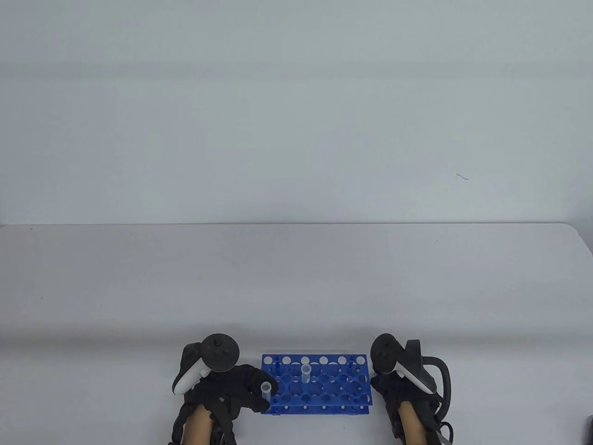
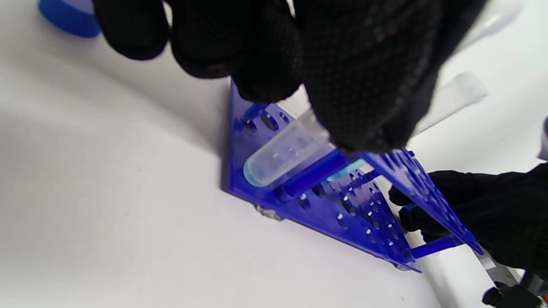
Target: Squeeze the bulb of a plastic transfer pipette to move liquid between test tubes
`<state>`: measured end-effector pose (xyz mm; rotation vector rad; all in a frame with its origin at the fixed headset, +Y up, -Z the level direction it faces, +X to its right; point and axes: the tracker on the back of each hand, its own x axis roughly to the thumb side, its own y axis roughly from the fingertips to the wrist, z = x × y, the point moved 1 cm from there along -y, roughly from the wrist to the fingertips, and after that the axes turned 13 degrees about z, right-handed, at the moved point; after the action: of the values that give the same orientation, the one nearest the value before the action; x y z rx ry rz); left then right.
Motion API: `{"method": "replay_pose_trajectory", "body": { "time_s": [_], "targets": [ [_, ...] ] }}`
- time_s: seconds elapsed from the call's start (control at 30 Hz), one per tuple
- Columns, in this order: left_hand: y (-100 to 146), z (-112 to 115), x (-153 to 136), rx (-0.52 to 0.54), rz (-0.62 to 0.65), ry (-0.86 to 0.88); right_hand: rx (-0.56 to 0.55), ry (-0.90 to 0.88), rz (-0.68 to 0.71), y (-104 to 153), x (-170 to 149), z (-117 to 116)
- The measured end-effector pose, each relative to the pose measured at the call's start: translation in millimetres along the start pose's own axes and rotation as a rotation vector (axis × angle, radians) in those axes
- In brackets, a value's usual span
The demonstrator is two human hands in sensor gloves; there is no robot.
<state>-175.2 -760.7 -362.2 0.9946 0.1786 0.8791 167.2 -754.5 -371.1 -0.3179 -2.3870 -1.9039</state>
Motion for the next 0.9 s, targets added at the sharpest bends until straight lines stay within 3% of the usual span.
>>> {"method": "replay_pose_trajectory", "body": {
  "time_s": [0.4, 0.9],
  "targets": [
    [1, 0, 0, -0.004, 0.012, 0.017, 0.072, 0.198, 0.027, -4, 18, -6],
    [3, -3, -1, -0.011, 0.024, 0.008, 0.125, 0.198, 0.030, -2, 16, -4]
  ]
}}
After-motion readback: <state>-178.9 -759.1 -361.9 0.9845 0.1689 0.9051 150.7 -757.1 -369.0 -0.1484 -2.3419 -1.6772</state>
